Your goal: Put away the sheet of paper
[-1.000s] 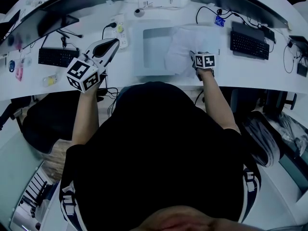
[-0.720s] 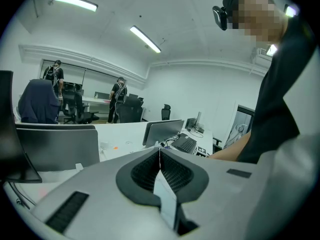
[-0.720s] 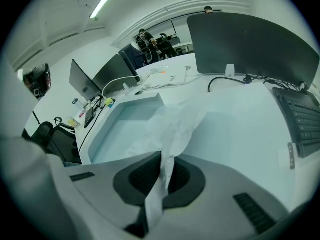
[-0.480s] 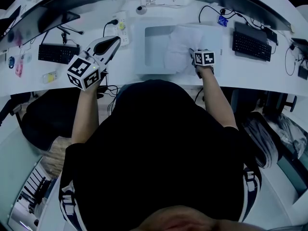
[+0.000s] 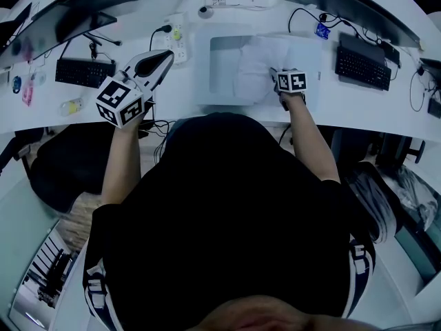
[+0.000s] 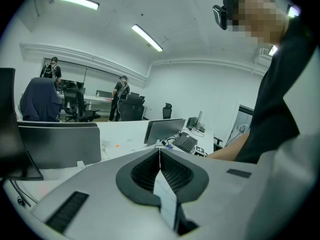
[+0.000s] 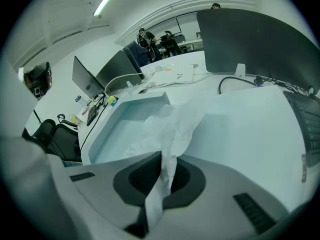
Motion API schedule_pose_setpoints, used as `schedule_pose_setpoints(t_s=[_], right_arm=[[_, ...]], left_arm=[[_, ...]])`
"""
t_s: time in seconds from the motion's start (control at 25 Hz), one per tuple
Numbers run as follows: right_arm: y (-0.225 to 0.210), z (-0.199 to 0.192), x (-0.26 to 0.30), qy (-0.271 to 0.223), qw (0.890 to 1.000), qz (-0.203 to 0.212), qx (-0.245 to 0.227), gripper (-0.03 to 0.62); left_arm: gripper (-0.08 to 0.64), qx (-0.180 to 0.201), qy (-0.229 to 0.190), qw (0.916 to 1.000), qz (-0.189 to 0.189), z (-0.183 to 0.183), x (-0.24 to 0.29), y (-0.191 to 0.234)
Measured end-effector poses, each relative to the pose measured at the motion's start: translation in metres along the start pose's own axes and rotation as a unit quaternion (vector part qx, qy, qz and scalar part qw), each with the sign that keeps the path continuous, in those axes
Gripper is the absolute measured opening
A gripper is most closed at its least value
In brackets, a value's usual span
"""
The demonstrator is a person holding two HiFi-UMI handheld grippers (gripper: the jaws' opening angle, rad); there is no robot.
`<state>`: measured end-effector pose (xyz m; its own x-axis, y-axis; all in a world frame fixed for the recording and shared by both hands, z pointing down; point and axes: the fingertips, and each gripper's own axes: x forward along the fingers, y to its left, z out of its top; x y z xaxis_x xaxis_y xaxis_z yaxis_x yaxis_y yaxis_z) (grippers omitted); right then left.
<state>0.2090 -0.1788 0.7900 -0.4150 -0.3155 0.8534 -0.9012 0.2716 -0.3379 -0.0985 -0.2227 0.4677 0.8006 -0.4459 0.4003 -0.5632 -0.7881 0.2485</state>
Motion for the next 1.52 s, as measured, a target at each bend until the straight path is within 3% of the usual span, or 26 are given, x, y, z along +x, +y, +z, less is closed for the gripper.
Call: schedule_pose_setpoints(t_s=[1.52], right_arm=[[0.068, 0.024, 0.049, 0.019, 0.998, 0.064, -0.022, 0.015]], left_arm=[[0.021, -0.014, 0.005, 0.9998, 0.011, -0.008, -0.011, 0.010]])
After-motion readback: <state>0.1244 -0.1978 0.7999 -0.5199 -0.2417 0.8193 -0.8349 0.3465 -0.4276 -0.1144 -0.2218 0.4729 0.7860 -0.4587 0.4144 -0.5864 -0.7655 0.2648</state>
